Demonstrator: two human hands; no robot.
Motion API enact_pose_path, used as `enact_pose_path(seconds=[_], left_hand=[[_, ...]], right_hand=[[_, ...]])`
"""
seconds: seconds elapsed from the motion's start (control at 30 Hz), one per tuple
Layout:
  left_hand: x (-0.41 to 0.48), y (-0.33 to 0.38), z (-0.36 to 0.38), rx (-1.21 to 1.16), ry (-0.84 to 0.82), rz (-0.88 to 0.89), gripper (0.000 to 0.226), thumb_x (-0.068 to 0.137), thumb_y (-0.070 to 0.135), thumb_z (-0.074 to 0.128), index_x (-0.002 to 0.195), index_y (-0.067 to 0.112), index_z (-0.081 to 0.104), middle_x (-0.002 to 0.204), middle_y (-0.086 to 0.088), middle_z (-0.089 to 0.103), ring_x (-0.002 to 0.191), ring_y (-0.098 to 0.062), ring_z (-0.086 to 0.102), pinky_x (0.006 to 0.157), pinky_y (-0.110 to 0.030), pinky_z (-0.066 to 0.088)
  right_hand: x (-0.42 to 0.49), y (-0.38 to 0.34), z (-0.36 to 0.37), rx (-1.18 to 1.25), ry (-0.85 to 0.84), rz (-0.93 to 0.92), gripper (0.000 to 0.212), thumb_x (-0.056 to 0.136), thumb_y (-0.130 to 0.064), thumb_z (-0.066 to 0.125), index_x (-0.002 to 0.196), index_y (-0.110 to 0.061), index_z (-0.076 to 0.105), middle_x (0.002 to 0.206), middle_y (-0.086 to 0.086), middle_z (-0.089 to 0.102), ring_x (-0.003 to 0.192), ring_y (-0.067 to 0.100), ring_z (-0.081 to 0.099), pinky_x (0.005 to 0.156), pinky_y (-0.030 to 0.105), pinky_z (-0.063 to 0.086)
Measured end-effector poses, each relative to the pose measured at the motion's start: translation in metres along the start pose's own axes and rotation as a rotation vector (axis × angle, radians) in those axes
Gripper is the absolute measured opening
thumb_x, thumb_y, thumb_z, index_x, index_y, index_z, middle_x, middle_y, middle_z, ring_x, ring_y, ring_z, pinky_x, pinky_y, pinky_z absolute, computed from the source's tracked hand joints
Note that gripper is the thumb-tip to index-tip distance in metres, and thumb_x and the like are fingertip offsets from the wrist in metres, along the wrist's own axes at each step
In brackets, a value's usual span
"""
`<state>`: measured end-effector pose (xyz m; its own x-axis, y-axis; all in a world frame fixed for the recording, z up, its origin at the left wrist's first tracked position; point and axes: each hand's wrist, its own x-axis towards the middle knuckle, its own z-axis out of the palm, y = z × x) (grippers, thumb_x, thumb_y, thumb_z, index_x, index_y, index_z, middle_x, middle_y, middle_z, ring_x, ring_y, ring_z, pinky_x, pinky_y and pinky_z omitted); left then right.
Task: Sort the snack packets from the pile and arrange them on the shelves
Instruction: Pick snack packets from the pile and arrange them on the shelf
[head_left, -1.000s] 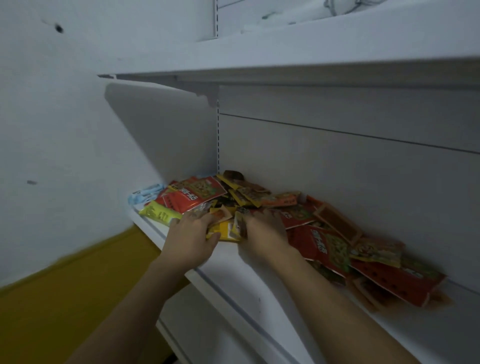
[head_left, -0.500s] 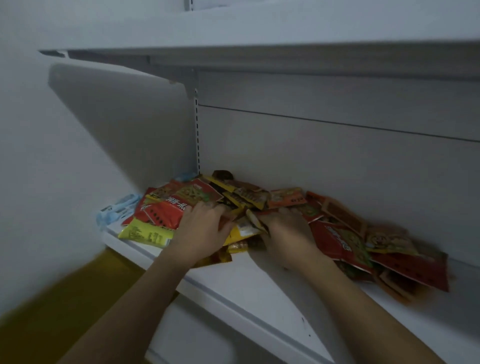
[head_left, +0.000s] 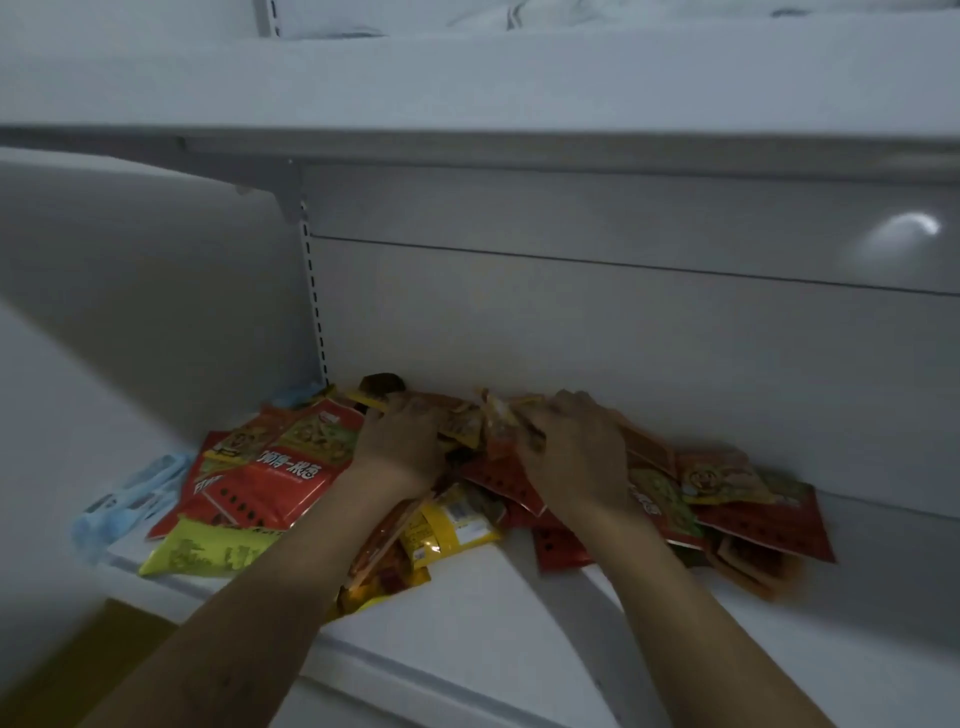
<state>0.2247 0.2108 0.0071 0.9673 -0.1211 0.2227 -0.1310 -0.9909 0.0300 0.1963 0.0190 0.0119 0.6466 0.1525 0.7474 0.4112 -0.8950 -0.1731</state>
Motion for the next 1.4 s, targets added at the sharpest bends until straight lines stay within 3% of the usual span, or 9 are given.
enact_pose_path(seconds=[0.07,0.17,0.53,0.7,0.9,1.0,1.2,1.3,1.4], left_hand=[[0.011,-0.001,0.008,0.08,-0.07,0.03,0.064,0.095,0.049,0.052,0.151,0.031,0.027,0.156,-0.001,0.03,0.144,-0.028,0.024,0.112,-0.046,0.024],[0.021,-0.002,0.012,0.217,-0.095,0.066,0.065,0.095,0.05,0.051,0.152,0.03,0.027,0.155,-0.002,0.032,0.142,-0.029,0.026,0.11,-0.045,0.027],[0.032,0.01,0.009,0.394,0.145,0.116,0.064,0.085,0.035,0.065,0.143,0.029,0.04,0.136,0.001,0.051,0.126,-0.025,0.044,0.098,-0.042,0.033],[0.028,0.016,-0.005,0.369,0.412,0.202,0.04,0.068,0.014,0.086,0.103,0.018,0.068,0.092,-0.007,0.066,0.079,-0.03,0.063,0.063,-0.041,0.047],[-0.006,0.03,-0.024,0.156,0.742,0.307,0.016,0.092,0.02,0.06,0.1,0.01,0.069,0.089,-0.012,0.065,0.072,-0.033,0.062,0.06,-0.04,0.049],[-0.031,0.05,-0.014,0.091,0.856,0.34,0.013,0.088,0.017,0.064,0.096,0.011,0.072,0.089,-0.011,0.068,0.074,-0.031,0.062,0.06,-0.038,0.048],[-0.065,0.09,0.028,0.016,0.443,0.219,0.035,0.06,0.023,0.088,0.091,0.022,0.072,0.092,-0.001,0.07,0.084,-0.026,0.066,0.069,-0.037,0.051],[-0.079,0.096,0.037,-0.083,0.3,0.134,0.044,0.079,0.068,0.056,0.095,0.028,0.065,0.105,0.006,0.064,0.103,-0.02,0.057,0.083,-0.04,0.045],[-0.078,0.097,0.031,-0.335,0.251,0.06,0.055,0.085,0.073,0.033,0.077,0.027,0.063,0.091,0.01,0.06,0.094,-0.015,0.054,0.078,-0.036,0.042]], right_hand=[[-0.013,0.005,0.016,-0.086,-0.054,-0.045,0.023,0.069,-0.033,0.071,0.089,-0.026,0.079,0.084,0.004,0.066,0.082,0.031,0.063,0.075,0.035,0.048],[-0.02,0.01,0.03,-0.057,-0.215,-0.053,0.05,0.043,-0.034,0.095,0.09,-0.028,0.079,0.087,0.001,0.065,0.087,0.026,0.059,0.073,0.036,0.055],[-0.02,0.039,0.027,0.081,-0.193,0.113,0.06,0.061,-0.007,0.084,0.118,-0.023,0.072,0.114,0.009,0.065,0.108,0.038,0.06,0.094,0.051,0.05],[-0.018,0.044,0.021,0.059,-0.125,0.142,0.056,0.056,-0.004,0.087,0.108,-0.019,0.076,0.106,0.012,0.068,0.101,0.041,0.063,0.086,0.051,0.056],[-0.015,0.06,0.004,0.132,-0.014,0.185,0.036,0.078,-0.019,0.079,0.113,-0.02,0.075,0.106,0.008,0.069,0.102,0.032,0.059,0.086,0.039,0.053],[-0.007,0.07,-0.009,0.138,-0.136,0.25,0.034,0.083,-0.017,0.071,0.117,-0.02,0.073,0.106,0.012,0.069,0.102,0.034,0.056,0.082,0.038,0.05],[-0.015,0.084,-0.036,0.133,-0.418,0.228,0.053,0.08,-0.001,0.06,0.125,-0.029,0.068,0.125,0.01,0.062,0.12,0.034,0.053,0.097,0.038,0.048],[-0.035,0.078,-0.046,0.162,-0.565,0.228,0.056,0.085,-0.014,0.062,0.136,-0.036,0.056,0.153,0.0,0.037,0.143,0.022,0.026,0.115,0.035,0.024],[-0.046,0.073,-0.041,0.245,-0.657,0.292,0.057,0.083,-0.035,0.066,0.138,-0.041,0.051,0.158,-0.005,0.028,0.146,0.019,0.022,0.118,0.036,0.022]])
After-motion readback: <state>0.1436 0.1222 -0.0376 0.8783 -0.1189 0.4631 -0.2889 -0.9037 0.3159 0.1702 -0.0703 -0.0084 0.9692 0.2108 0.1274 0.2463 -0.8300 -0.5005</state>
